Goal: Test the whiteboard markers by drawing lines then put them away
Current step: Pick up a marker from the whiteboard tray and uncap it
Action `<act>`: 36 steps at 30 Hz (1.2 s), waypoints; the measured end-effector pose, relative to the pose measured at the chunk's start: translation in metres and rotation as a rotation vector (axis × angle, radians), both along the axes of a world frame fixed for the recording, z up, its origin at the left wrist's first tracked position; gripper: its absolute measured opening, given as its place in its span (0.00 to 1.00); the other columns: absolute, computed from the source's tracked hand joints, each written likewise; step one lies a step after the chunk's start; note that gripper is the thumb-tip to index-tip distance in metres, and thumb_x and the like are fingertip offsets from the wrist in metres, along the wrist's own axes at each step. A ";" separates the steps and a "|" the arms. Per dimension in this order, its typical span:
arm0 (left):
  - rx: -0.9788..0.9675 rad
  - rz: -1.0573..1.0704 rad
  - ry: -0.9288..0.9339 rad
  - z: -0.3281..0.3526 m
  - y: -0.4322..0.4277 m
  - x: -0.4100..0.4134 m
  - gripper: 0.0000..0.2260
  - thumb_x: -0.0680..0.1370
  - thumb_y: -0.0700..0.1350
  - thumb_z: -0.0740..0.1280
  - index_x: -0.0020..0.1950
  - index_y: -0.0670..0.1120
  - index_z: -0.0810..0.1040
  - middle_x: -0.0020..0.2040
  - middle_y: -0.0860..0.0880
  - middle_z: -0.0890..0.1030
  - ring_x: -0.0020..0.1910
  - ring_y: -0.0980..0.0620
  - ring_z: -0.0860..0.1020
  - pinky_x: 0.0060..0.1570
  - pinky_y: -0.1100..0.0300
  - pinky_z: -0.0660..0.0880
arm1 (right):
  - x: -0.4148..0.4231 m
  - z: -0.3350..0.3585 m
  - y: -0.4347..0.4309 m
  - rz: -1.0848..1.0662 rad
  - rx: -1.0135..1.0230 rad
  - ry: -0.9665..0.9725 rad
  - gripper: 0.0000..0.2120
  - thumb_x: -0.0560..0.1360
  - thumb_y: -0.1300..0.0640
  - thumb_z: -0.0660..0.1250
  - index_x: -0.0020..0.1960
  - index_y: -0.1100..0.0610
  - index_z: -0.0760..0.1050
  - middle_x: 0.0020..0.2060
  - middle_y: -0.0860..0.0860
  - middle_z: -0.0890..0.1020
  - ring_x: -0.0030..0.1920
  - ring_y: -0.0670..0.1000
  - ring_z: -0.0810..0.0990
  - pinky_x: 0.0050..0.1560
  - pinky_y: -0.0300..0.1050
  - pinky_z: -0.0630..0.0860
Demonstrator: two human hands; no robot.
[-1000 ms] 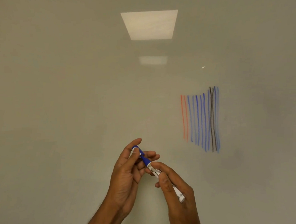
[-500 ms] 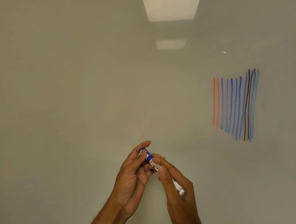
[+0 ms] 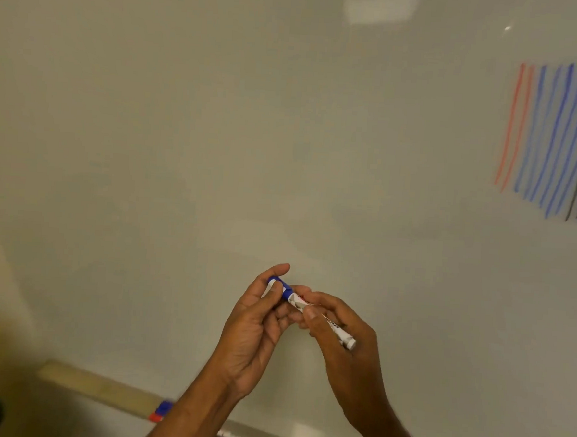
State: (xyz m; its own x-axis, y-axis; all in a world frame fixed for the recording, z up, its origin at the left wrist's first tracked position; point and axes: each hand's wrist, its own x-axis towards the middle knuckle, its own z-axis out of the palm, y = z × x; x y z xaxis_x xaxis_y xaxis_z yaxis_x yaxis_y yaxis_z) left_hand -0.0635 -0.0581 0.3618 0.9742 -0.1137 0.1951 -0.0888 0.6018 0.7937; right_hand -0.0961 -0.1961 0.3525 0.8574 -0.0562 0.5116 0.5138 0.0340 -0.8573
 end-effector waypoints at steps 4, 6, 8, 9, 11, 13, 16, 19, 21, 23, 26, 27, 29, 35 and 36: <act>0.137 0.084 0.060 -0.046 0.032 0.002 0.13 0.86 0.42 0.57 0.68 0.43 0.76 0.58 0.34 0.83 0.59 0.37 0.83 0.59 0.50 0.81 | 0.004 -0.054 0.003 -0.090 -0.164 0.098 0.05 0.76 0.57 0.71 0.50 0.49 0.82 0.39 0.47 0.86 0.41 0.50 0.84 0.42 0.40 0.80; 0.210 0.117 0.117 -0.073 0.046 0.004 0.13 0.86 0.41 0.57 0.68 0.43 0.75 0.58 0.35 0.84 0.60 0.37 0.83 0.61 0.48 0.80 | 0.006 -0.085 0.007 -0.092 -0.289 0.132 0.06 0.76 0.57 0.72 0.51 0.47 0.82 0.39 0.45 0.84 0.40 0.49 0.82 0.42 0.39 0.78; 0.269 0.125 0.186 -0.101 0.058 0.005 0.14 0.86 0.41 0.56 0.69 0.42 0.75 0.58 0.36 0.84 0.60 0.38 0.83 0.64 0.45 0.78 | 0.007 -0.112 0.012 -0.082 -0.368 0.172 0.06 0.77 0.56 0.71 0.50 0.45 0.82 0.38 0.44 0.83 0.39 0.48 0.80 0.40 0.37 0.76; 0.285 0.123 0.220 -0.115 0.064 0.005 0.14 0.86 0.41 0.56 0.69 0.42 0.75 0.59 0.37 0.84 0.60 0.38 0.83 0.65 0.44 0.76 | 0.008 -0.125 0.016 -0.072 -0.395 0.201 0.06 0.77 0.56 0.71 0.49 0.44 0.81 0.38 0.45 0.82 0.38 0.48 0.79 0.39 0.40 0.75; 0.301 0.110 0.288 -0.142 0.074 0.007 0.13 0.86 0.40 0.57 0.69 0.42 0.75 0.60 0.38 0.84 0.60 0.38 0.83 0.67 0.42 0.74 | 0.011 -0.151 0.024 -0.052 -0.452 0.268 0.06 0.78 0.54 0.70 0.47 0.43 0.80 0.38 0.47 0.82 0.38 0.48 0.78 0.41 0.45 0.75; 0.311 0.098 0.349 -0.167 0.083 0.010 0.13 0.86 0.40 0.59 0.69 0.43 0.75 0.60 0.39 0.84 0.61 0.39 0.82 0.68 0.41 0.74 | 0.017 -0.177 0.032 -0.053 -0.495 0.327 0.05 0.78 0.53 0.69 0.47 0.43 0.79 0.38 0.47 0.81 0.38 0.48 0.78 0.42 0.47 0.75; 0.390 0.155 0.454 -0.202 0.096 0.015 0.13 0.85 0.40 0.62 0.68 0.46 0.76 0.58 0.42 0.85 0.59 0.42 0.83 0.65 0.46 0.77 | 0.029 -0.213 0.043 -0.089 -0.533 0.395 0.04 0.79 0.52 0.68 0.47 0.43 0.78 0.37 0.45 0.81 0.38 0.48 0.78 0.41 0.48 0.76; 0.649 0.247 0.513 -0.245 0.107 0.013 0.11 0.85 0.43 0.63 0.65 0.54 0.75 0.59 0.48 0.84 0.60 0.49 0.82 0.60 0.57 0.78 | 0.042 -0.246 0.054 -0.142 -0.579 0.454 0.03 0.78 0.52 0.68 0.49 0.43 0.79 0.37 0.41 0.81 0.39 0.46 0.79 0.41 0.44 0.78; 0.892 0.265 0.478 -0.274 0.114 0.007 0.13 0.85 0.45 0.62 0.68 0.58 0.72 0.65 0.53 0.79 0.68 0.50 0.76 0.66 0.58 0.74 | 0.051 -0.264 0.062 -0.178 -0.604 0.487 0.05 0.78 0.52 0.69 0.52 0.43 0.78 0.40 0.39 0.81 0.41 0.46 0.80 0.42 0.39 0.78; 1.156 0.225 0.410 -0.299 0.120 0.001 0.19 0.85 0.45 0.61 0.76 0.56 0.66 0.72 0.56 0.73 0.73 0.52 0.71 0.71 0.58 0.69 | 0.059 -0.279 0.070 -0.212 -0.649 0.508 0.06 0.79 0.53 0.68 0.54 0.45 0.79 0.43 0.38 0.80 0.41 0.44 0.79 0.43 0.35 0.74; 1.472 0.146 0.232 -0.330 0.130 0.000 0.25 0.86 0.46 0.59 0.82 0.54 0.56 0.80 0.55 0.62 0.78 0.53 0.65 0.75 0.61 0.59 | 0.073 -0.302 0.079 -0.227 -0.730 0.537 0.09 0.80 0.54 0.67 0.59 0.51 0.80 0.49 0.44 0.83 0.41 0.45 0.77 0.45 0.36 0.73; 1.548 0.113 0.185 -0.337 0.132 0.002 0.26 0.86 0.47 0.58 0.83 0.53 0.52 0.82 0.55 0.56 0.81 0.52 0.58 0.77 0.62 0.52 | 0.078 -0.310 0.082 -0.223 -0.755 0.543 0.10 0.80 0.55 0.67 0.60 0.51 0.80 0.52 0.47 0.83 0.43 0.45 0.77 0.46 0.38 0.75; 1.674 0.041 0.121 -0.352 0.135 0.010 0.28 0.87 0.48 0.54 0.83 0.51 0.43 0.82 0.55 0.41 0.83 0.53 0.44 0.76 0.63 0.38 | 0.087 -0.326 0.088 -0.214 -0.803 0.554 0.11 0.81 0.56 0.65 0.62 0.52 0.79 0.56 0.49 0.83 0.47 0.47 0.79 0.49 0.39 0.76; 1.841 -0.115 0.043 -0.380 0.132 0.036 0.32 0.87 0.42 0.52 0.79 0.48 0.29 0.80 0.51 0.29 0.80 0.50 0.31 0.80 0.52 0.36 | 0.108 -0.361 0.106 -0.187 -0.871 0.562 0.13 0.82 0.57 0.61 0.65 0.52 0.77 0.59 0.49 0.82 0.54 0.50 0.81 0.55 0.48 0.81; 1.857 -0.117 0.027 -0.383 0.131 0.040 0.33 0.87 0.41 0.53 0.78 0.47 0.28 0.79 0.50 0.28 0.80 0.49 0.30 0.80 0.52 0.35 | 0.111 -0.367 0.108 -0.180 -0.887 0.554 0.13 0.82 0.58 0.62 0.65 0.52 0.77 0.59 0.49 0.82 0.54 0.50 0.81 0.56 0.47 0.80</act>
State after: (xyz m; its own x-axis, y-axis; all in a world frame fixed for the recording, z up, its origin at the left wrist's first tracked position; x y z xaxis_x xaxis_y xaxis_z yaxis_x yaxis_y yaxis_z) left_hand -0.0233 0.0732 -0.0217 0.9469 -0.1951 -0.2557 -0.0939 -0.9280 0.3605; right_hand 0.0151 -0.0879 -0.0141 0.9996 -0.0039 -0.0279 -0.0212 -0.7562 -0.6540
